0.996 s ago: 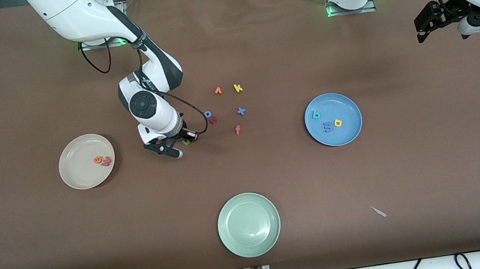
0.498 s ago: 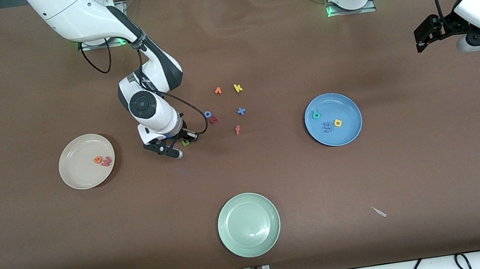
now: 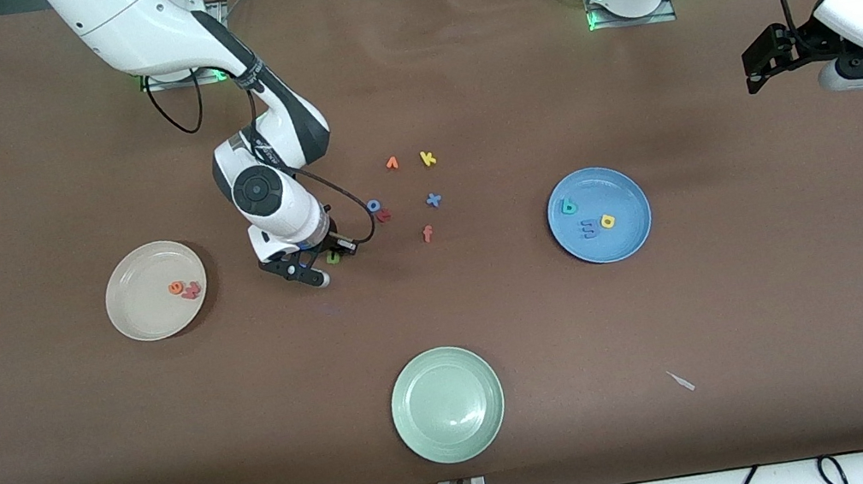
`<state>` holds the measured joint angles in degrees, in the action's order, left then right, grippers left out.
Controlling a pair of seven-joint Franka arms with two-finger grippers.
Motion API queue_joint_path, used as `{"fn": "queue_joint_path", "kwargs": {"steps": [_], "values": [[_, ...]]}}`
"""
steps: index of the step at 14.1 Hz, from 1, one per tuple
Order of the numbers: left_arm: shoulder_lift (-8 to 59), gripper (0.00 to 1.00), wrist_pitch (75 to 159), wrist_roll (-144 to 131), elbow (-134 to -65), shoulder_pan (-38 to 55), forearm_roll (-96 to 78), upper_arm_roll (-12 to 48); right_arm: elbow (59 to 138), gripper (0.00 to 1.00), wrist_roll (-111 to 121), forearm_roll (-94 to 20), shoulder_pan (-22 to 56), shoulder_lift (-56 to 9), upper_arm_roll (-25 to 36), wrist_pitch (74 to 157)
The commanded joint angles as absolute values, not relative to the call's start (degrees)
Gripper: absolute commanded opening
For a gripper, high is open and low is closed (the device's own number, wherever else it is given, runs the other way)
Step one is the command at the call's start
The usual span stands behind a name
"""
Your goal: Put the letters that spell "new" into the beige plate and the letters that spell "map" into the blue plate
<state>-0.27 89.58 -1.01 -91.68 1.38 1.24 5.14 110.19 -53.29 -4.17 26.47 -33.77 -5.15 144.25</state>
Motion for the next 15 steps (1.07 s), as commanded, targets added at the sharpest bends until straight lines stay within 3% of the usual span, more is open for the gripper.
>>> {"fn": "queue_joint_path", "kwargs": {"steps": [1, 3, 4, 5, 7, 10, 15], "values": [[2.5, 1.0, 87.7, -0.5, -87.7, 0.7, 1.0, 5.4, 108.4, 0.13, -52.9, -4.5, 26.2, -34.4, -5.4, 142.3], [2.5, 1.0, 87.6, -0.5, -87.8, 0.4, 0.9, 5.3, 107.4, 0.17, -52.9, -4.5, 26.2, -34.3, -5.4, 140.7], [2.5, 1.0, 87.5, -0.5, -87.8, 0.3, 0.9, 5.3, 106.6, 0.29, -52.8, -4.5, 26.1, -34.3, -5.3, 139.3], [2.5, 1.0, 87.5, -0.5, -87.8, 0.3, 0.9, 5.3, 106.3, 0.51, -52.5, -4.5, 26.1, -34.2, -5.1, 138.3], [2.5, 1.0, 87.5, -0.5, -87.8, 0.3, 0.9, 5.3, 106.2, 0.72, -52.0, -4.0, 26.1, -34.1, -4.9, 137.6], [2.5, 1.0, 87.5, -0.5, -87.8, 0.4, 0.9, 5.3, 106.8, 0.84, -46.5, -3.6, 26.1, -34.0, -4.9, 137.5], [2.5, 1.0, 87.5, -0.5, -87.8, 0.4, 0.9, 5.3, 107.7, 0.84, -38.9, -3.5, 26.1, -34.0, -4.0, 137.5]]}}
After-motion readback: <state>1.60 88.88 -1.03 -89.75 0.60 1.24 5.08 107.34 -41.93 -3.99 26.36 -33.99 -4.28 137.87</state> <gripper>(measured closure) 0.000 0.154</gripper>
